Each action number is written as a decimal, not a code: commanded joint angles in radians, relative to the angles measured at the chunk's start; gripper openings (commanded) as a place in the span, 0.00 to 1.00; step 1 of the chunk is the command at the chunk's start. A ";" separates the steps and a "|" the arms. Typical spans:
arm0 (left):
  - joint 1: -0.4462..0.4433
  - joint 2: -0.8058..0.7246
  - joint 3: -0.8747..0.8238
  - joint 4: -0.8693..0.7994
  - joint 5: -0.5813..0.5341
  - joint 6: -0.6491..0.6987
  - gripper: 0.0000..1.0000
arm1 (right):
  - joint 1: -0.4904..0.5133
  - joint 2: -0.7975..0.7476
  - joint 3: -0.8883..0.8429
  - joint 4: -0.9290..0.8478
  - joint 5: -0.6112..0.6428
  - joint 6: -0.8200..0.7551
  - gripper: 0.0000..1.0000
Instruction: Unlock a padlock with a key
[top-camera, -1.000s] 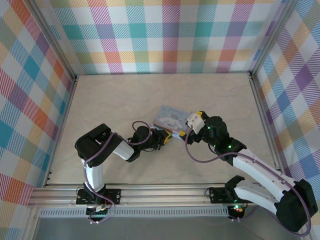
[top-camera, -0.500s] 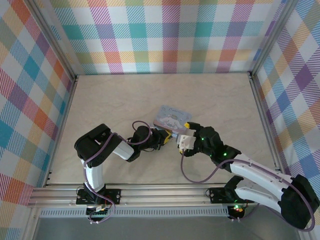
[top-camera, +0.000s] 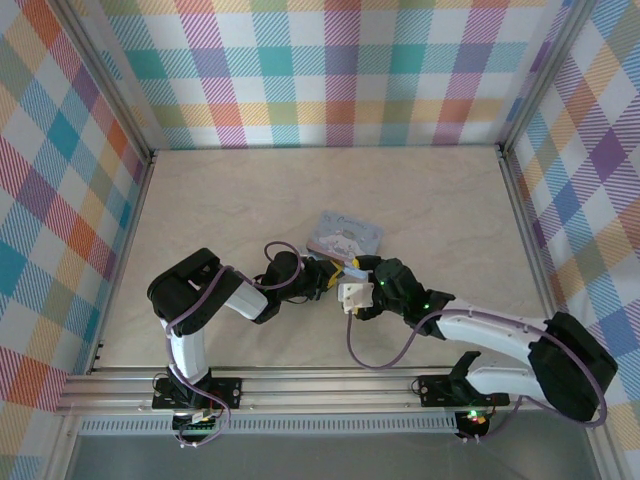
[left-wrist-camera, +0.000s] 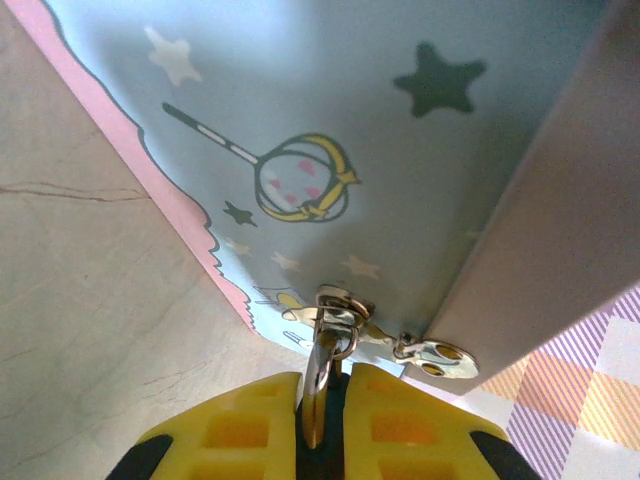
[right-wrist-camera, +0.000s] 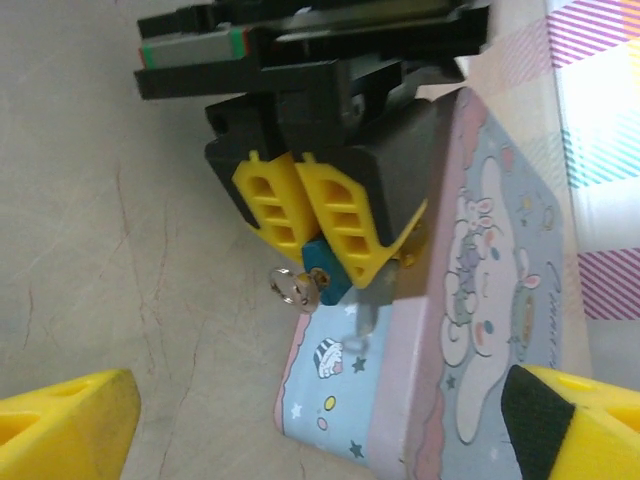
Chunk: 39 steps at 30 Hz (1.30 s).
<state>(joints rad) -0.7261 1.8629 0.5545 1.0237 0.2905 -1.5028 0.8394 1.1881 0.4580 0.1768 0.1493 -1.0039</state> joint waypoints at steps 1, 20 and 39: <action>-0.016 -0.027 0.013 -0.012 0.007 0.001 0.00 | 0.009 0.034 0.026 0.057 -0.018 0.027 0.88; -0.016 -0.027 0.018 -0.019 0.013 0.004 0.00 | 0.011 0.198 0.077 0.160 0.025 0.106 0.44; -0.016 -0.026 0.018 -0.019 0.012 0.005 0.00 | 0.016 0.267 0.083 0.226 0.069 0.150 0.21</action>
<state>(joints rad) -0.7261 1.8610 0.5545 1.0222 0.2935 -1.5028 0.8490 1.4452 0.5129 0.3580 0.2092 -0.8780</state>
